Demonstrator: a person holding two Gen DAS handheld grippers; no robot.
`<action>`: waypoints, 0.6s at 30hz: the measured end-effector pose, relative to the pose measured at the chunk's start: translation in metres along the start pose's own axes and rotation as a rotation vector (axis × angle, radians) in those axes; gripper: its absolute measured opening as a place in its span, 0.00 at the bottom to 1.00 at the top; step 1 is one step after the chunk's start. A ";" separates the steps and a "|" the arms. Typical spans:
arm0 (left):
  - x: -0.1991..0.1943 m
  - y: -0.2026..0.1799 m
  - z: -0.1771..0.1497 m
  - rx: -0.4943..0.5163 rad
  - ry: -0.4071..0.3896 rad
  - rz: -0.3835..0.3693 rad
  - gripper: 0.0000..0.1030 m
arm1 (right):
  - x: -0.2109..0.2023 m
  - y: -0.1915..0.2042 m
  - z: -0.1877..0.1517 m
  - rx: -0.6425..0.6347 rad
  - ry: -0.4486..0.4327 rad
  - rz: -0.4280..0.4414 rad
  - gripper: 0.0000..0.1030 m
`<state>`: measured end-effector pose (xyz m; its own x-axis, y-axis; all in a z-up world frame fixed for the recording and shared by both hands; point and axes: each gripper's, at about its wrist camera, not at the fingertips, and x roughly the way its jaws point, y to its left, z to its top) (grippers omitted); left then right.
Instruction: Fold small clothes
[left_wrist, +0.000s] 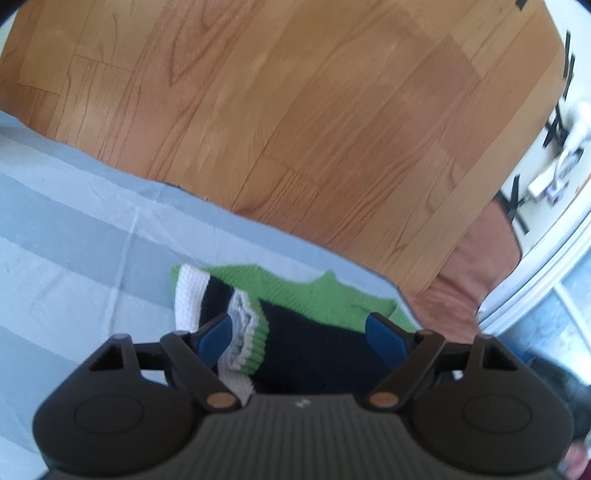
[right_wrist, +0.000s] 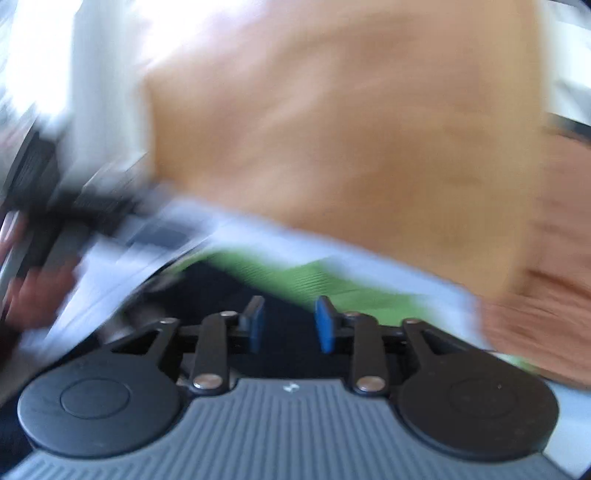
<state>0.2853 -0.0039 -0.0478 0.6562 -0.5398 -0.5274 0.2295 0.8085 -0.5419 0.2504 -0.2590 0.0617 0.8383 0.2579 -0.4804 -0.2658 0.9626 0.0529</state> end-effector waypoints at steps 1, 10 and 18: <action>0.003 -0.002 -0.002 0.010 0.007 0.009 0.76 | -0.003 -0.023 -0.001 0.061 -0.006 -0.082 0.51; 0.024 -0.017 -0.017 0.154 0.040 0.168 0.23 | 0.032 -0.109 -0.041 0.388 0.120 -0.150 0.13; 0.023 -0.038 -0.027 0.281 0.043 0.217 0.40 | 0.020 -0.109 -0.044 0.389 0.114 -0.222 0.33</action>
<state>0.2721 -0.0535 -0.0573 0.6816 -0.3533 -0.6408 0.2812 0.9349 -0.2163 0.2754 -0.3620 0.0076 0.7912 0.0525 -0.6093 0.1305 0.9589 0.2521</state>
